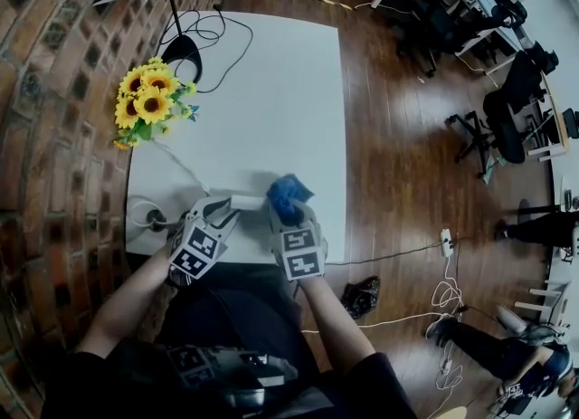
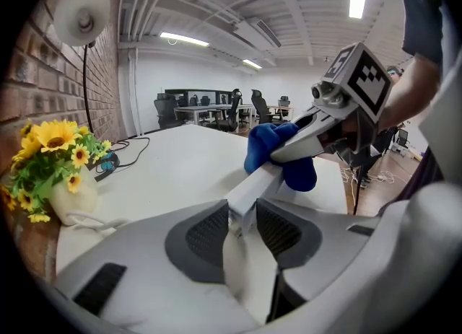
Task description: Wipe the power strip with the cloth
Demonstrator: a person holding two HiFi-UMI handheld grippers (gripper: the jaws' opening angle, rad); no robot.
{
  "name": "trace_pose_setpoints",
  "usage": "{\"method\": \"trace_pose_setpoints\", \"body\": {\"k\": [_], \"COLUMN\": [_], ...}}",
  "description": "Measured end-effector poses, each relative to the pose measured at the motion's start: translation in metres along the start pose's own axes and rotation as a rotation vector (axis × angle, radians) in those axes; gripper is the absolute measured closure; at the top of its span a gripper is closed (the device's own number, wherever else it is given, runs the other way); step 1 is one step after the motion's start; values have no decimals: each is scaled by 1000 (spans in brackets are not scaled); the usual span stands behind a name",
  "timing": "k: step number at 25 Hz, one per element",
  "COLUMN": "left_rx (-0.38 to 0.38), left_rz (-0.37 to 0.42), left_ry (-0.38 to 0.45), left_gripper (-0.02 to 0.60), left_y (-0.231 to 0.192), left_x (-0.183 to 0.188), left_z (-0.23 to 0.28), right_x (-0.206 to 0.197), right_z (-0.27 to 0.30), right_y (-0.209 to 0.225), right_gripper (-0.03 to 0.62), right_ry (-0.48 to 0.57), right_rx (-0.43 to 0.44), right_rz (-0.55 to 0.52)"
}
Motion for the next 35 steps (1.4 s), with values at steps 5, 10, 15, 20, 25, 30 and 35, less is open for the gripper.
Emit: {"method": "trace_pose_setpoints", "body": {"k": [5,10,15,20,25,30,35], "left_rx": [1,-9,-6,-5,-3,6,5], "left_rz": [36,40,50,67,67,73,79], "left_ry": [23,38,45,50,48,47,36], "left_gripper": [437,440,440,440,443,444,445], "left_y": [-1,0,-1,0,0,-1,-1], "left_x": [3,1,0,1,-2,0,-1], "left_z": [0,0,0,0,1,1,2], "right_x": [10,19,23,27,29,32,35], "right_z": [9,19,27,30,35,38,41], "right_y": [-18,-42,-56,-62,-68,-71,-75], "right_gripper": [546,546,546,546,546,546,548], "right_ry": [-11,-9,-16,-25,-36,-44,-68], "right_rx": [36,76,93,124,157,191,237], "right_rz": [2,-24,-41,-43,-39,-33,-35]}}
Point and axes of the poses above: the fingertips, and each gripper's own axes: z forward along the fingers, y to its right, x out of its top, the point moved 5 cm from there along -z, backward along the fingers, and after that the axes turned 2 degrees about -y, right-handed, at the moved point
